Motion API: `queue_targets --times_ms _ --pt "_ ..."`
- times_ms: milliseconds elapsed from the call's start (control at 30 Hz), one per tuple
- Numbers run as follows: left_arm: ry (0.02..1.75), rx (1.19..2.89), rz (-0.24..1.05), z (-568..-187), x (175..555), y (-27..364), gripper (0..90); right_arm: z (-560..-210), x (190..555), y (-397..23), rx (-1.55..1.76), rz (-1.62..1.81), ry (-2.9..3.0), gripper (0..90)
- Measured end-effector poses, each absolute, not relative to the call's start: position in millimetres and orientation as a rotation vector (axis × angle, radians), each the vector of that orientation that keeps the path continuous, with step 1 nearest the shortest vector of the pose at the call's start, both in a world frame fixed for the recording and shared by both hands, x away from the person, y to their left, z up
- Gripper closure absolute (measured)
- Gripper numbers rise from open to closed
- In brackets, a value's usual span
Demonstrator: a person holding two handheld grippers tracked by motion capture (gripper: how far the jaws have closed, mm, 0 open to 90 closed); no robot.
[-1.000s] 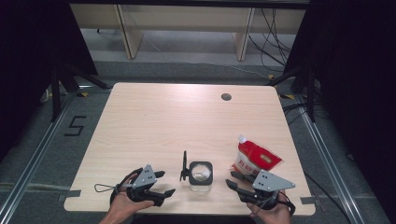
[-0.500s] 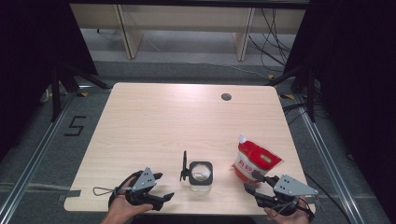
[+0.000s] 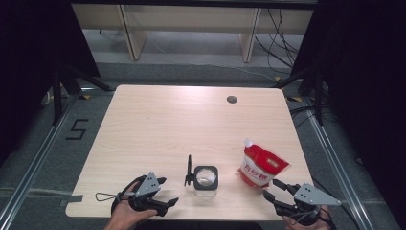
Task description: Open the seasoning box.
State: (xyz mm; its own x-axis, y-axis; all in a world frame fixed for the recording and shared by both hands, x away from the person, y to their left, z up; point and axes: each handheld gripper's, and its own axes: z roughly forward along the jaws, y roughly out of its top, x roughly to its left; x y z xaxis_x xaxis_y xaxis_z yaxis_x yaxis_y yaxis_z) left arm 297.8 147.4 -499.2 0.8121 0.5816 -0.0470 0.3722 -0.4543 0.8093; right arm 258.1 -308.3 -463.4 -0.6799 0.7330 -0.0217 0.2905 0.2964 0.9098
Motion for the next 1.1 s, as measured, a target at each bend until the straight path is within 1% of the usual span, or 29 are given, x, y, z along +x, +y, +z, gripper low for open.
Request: queue_targets --times_ms 133,167,200,267,300,333,367,500,567,600,633,700,733,767,833,867,967,1067,1100 --pt "0.681 2.087 0.312 -499.0 299.1 147.7 19.2 -464.6 256.4 -312.8 0.956 1.341 2.125 45.5" --pt "0.680 2.089 0.311 -498.8 299.2 148.0 19.2 -464.7 254.0 -312.4 1.022 1.350 2.124 44.5" --pt "0.680 2.089 0.311 -498.8 299.2 148.0 19.2 -465.2 257.0 -315.2 0.971 1.334 2.111 43.6" --pt "0.676 2.094 0.317 -498.6 299.2 148.3 19.2 -466.2 258.1 -316.5 0.969 1.334 2.115 41.3" --pt "0.677 2.092 0.319 -498.8 299.1 148.0 19.2 -466.3 257.7 -316.5 1.000 1.335 2.128 38.8" --pt "0.677 2.092 0.319 -498.8 299.1 148.0 19.2 -466.3 257.7 -316.5 1.000 1.335 2.128 38.8" --pt "0.672 2.098 0.310 -498.5 299.4 148.4 19.3 -468.4 259.6 -318.2 1.011 1.309 2.121 31.4" --pt "0.682 2.085 0.305 -499.4 299.2 147.0 19.3 -474.7 264.3 -321.5 1.049 1.331 2.091 24.0" --pt "0.670 2.109 0.307 -498.8 300.3 148.2 19.4 -476.0 266.7 -322.1 1.072 1.348 2.074 19.2" --pt "0.708 2.091 0.281 -499.5 298.4 146.6 19.4 -476.1 267.0 -321.3 1.082 1.360 2.067 18.2" --pt "0.702 2.101 0.281 -499.3 298.9 147.1 19.5 -477.4 271.8 -322.3 1.020 1.369 2.065 18.7" --pt "0.705 2.095 0.284 -499.5 298.3 146.5 19.6 -477.9 270.7 -319.8 1.079 1.370 2.081 18.1" --pt "0.703 2.097 0.283 -499.4 298.5 146.5 19.6 -478.9 274.8 -321.2 1.018 1.364 2.076 17.6" --pt "0.703 2.097 0.281 -499.3 298.6 146.6 19.7 -479.6 275.1 -320.6 1.032 1.371 2.080 16.0" --pt "0.706 2.090 0.279 -499.3 298.8 146.6 19.8 -481.6 276.4 -319.7 1.036 1.397 2.078 16.2" --pt "0.698 2.111 0.311 -498.5 299.6 148.5 19.8 -481.7 276.7 -320.2 1.034 1.398 2.087 16.2" --pt "0.712 2.087 0.284 -499.2 299.5 147.5 19.8 -483.5 282.6 -322.5 0.992 1.422 2.064 16.1" --pt "0.689 2.102 0.324 -498.4 301.0 148.8 20.2 -484.8 284.8 -322.4 1.027 1.440 2.058 16.1" --pt "0.687 2.097 0.324 -498.5 301.0 148.6 20.3 -485.9 288.4 -323.2 0.980 1.434 2.051 16.2"
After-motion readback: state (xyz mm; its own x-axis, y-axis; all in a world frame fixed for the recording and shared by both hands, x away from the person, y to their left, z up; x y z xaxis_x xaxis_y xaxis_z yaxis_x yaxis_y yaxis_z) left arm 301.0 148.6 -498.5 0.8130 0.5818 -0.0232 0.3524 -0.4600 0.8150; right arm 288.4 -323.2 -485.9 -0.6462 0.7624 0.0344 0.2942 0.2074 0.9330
